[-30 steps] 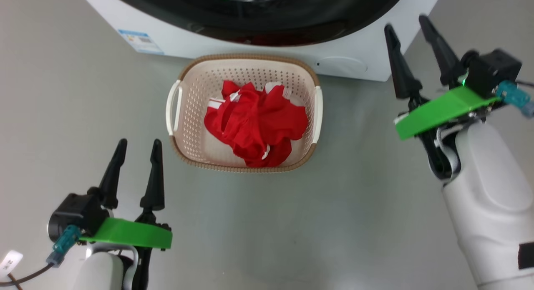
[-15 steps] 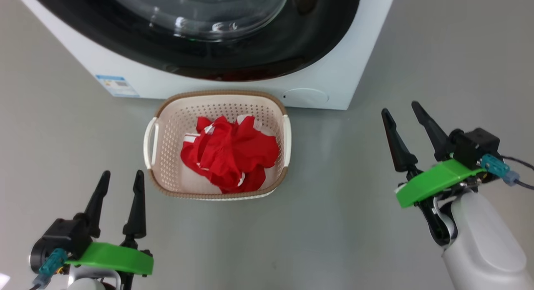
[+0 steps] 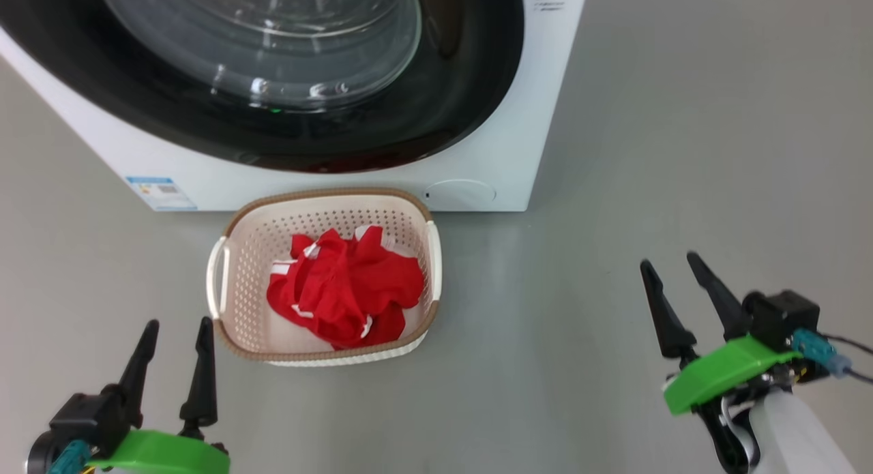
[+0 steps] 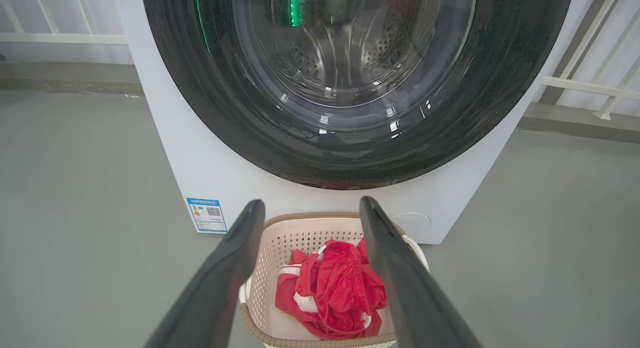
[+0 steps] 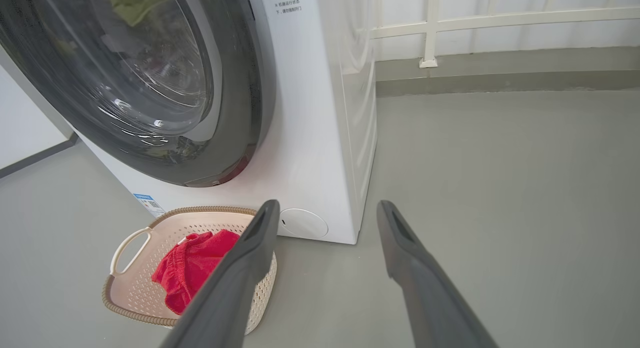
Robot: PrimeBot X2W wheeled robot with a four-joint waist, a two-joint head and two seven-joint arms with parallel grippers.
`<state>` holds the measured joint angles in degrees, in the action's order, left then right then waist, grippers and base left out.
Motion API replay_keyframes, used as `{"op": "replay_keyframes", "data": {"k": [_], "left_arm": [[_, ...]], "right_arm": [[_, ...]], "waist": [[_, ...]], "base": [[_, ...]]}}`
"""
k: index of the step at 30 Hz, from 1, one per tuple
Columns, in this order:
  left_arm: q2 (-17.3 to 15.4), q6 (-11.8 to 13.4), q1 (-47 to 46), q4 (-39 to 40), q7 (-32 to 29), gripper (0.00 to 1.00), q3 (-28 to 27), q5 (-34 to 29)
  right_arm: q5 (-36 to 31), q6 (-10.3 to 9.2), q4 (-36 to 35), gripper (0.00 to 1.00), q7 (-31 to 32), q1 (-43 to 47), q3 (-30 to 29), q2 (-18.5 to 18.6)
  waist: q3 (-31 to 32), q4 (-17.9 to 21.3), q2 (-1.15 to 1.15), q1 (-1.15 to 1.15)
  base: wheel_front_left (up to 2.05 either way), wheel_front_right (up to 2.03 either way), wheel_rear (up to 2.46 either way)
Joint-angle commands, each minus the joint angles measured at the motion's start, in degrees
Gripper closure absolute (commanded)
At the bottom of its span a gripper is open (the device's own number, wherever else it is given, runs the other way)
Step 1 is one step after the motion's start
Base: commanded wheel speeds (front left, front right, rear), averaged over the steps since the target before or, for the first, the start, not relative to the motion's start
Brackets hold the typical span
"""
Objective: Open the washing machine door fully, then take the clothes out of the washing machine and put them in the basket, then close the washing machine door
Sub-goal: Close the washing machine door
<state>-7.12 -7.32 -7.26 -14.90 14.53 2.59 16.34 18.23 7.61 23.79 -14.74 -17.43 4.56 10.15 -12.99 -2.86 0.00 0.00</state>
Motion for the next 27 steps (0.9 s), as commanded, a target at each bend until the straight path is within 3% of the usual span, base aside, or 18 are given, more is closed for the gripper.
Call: {"op": "replay_keyframes", "data": {"k": [1, 27], "left_arm": [[-1.6, -0.2, 0.1, 1.3, 0.5, 0.0, -2.3, 0.4], [-2.0, -0.2, 3.4, 2.1, 0.5, 0.0, -3.6, 0.6]], "right_arm": [[0.2, -0.12, -1.4, 0.0, -0.3, 1.4, 0.8, 0.0], [-0.3, -0.12, -3.1, 0.0, -0.3, 7.9, -2.0, -0.2]], "waist": [[1.0, 1.1, 0.0, 0.0], [3.4, 3.8, 0.0, 0.0]], "base": [[0.0, 0.0, 0.0], [0.0, 0.0, 0.0]]}}
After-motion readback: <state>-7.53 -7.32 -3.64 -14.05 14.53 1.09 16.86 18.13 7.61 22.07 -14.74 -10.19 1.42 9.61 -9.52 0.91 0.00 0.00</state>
